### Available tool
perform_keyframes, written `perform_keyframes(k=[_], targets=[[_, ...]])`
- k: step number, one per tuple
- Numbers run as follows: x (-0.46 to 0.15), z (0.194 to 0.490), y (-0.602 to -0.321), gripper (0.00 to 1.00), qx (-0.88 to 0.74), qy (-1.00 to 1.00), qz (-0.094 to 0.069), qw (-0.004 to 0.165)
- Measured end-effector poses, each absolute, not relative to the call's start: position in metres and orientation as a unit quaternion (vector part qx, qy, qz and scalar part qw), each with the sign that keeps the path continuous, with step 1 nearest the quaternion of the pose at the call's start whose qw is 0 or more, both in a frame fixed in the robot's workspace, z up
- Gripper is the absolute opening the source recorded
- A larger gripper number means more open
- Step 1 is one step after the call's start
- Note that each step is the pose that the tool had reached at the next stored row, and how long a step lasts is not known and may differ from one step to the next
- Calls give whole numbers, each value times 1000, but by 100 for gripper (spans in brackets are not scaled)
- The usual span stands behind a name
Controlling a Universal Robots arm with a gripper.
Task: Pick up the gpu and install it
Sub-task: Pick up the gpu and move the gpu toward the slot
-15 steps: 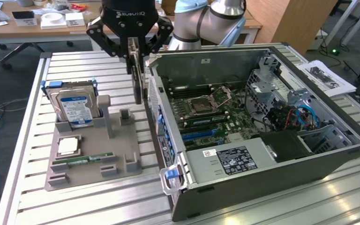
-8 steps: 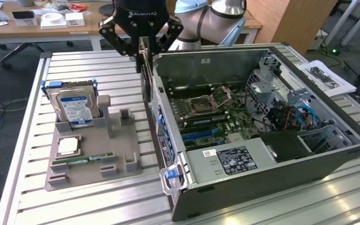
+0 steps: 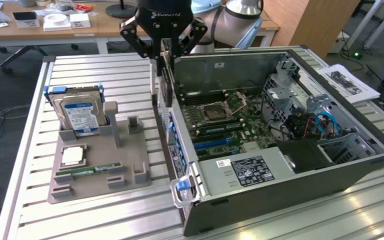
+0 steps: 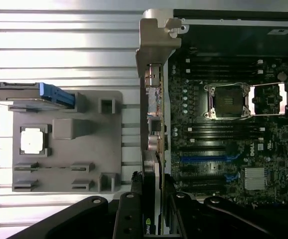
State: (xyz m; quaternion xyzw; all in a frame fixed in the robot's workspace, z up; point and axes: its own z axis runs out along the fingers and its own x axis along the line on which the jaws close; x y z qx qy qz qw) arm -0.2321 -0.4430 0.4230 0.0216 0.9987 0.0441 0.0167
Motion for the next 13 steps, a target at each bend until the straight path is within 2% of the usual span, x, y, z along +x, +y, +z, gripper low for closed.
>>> perform_keyframes(k=[13], targets=[[-197, 423, -443, 27, 22, 998, 51, 17]])
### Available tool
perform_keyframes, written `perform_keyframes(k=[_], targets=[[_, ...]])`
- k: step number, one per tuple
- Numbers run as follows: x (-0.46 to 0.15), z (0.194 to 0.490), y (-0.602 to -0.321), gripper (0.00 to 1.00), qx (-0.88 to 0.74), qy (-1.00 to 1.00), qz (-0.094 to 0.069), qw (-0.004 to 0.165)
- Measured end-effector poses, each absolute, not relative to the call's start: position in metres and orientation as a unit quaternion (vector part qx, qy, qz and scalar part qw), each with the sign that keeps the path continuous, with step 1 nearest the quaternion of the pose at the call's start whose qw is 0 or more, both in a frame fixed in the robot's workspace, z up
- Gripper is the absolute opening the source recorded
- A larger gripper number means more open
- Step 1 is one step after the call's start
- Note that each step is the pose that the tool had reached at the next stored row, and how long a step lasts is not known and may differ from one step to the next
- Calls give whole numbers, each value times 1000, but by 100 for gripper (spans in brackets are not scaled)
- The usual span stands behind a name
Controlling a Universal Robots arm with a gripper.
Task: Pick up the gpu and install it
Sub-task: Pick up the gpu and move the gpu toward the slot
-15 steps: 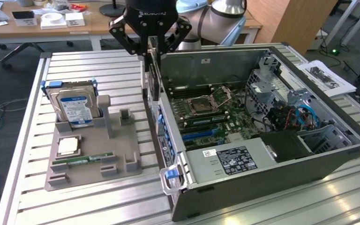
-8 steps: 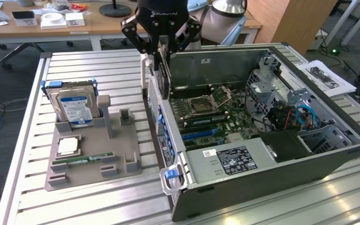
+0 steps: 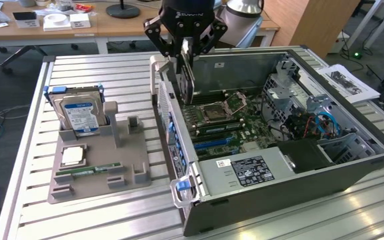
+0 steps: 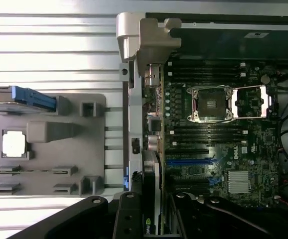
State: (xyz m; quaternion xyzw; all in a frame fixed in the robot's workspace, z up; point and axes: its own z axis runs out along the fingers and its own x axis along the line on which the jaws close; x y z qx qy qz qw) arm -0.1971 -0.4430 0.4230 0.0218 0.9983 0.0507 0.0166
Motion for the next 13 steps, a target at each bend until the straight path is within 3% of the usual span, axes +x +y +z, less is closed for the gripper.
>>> perform_keyframes(k=[13], targets=[[-168, 423, -443, 27, 22, 998, 58, 16]])
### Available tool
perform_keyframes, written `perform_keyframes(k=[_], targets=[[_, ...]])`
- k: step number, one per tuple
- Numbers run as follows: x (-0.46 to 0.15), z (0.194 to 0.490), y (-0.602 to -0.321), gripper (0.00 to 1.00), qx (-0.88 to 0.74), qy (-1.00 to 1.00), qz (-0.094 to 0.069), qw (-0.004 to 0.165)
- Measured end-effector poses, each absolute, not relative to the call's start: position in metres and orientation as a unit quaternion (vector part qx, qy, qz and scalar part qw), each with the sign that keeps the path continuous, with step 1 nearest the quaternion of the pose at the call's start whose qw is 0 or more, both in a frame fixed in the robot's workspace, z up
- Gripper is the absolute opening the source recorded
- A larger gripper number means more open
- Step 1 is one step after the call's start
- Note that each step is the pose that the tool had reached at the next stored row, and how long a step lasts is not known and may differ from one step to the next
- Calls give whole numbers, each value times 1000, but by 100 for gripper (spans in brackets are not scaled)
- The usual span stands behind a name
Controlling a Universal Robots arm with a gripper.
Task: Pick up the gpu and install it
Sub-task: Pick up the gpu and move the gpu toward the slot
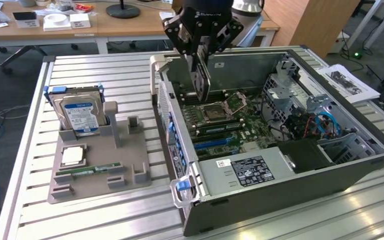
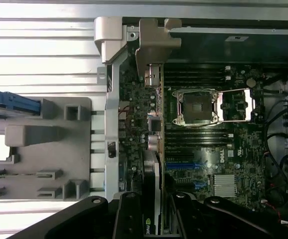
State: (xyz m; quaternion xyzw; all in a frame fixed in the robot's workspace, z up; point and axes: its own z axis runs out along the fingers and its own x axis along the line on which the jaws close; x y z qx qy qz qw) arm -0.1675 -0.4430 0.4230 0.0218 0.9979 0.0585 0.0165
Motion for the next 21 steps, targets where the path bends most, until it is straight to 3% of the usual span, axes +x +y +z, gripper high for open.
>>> perform_keyframes(k=[21], targets=[[-62, 423, -443, 27, 22, 996, 90, 16]])
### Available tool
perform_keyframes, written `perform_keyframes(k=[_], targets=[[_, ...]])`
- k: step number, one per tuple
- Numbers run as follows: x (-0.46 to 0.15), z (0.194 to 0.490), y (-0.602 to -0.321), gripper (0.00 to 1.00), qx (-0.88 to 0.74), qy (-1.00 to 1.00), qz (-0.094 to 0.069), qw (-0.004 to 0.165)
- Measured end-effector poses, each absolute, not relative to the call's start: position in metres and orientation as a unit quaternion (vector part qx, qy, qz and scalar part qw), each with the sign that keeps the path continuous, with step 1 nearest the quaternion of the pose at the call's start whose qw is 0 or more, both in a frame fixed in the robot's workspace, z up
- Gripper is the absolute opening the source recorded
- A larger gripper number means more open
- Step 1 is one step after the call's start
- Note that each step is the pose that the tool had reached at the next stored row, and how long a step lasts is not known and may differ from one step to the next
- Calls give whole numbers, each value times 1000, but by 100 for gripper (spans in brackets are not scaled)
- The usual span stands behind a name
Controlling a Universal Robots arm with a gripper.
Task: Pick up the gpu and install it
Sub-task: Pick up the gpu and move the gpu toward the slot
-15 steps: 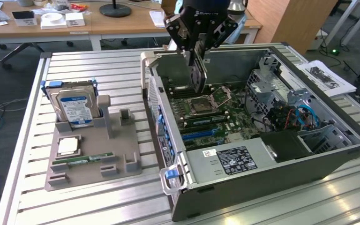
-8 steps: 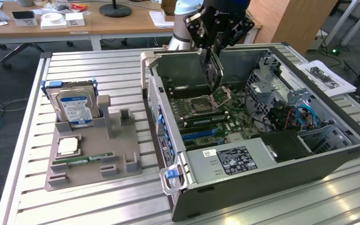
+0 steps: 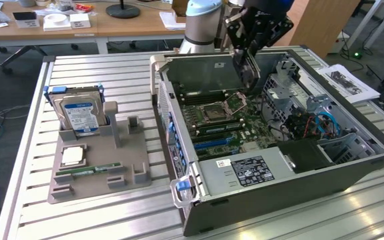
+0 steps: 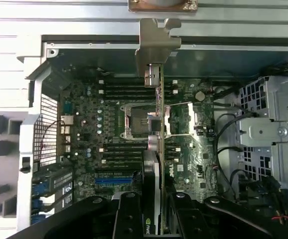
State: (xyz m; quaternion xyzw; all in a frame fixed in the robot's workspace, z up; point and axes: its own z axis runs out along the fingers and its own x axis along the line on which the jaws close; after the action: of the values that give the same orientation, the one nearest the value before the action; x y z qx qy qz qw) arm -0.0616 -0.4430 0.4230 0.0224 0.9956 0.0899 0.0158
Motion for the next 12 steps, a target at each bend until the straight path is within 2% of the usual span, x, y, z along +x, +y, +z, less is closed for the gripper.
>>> perform_keyframes(k=[12], targets=[[-13, 423, -443, 27, 22, 995, 93, 16]])
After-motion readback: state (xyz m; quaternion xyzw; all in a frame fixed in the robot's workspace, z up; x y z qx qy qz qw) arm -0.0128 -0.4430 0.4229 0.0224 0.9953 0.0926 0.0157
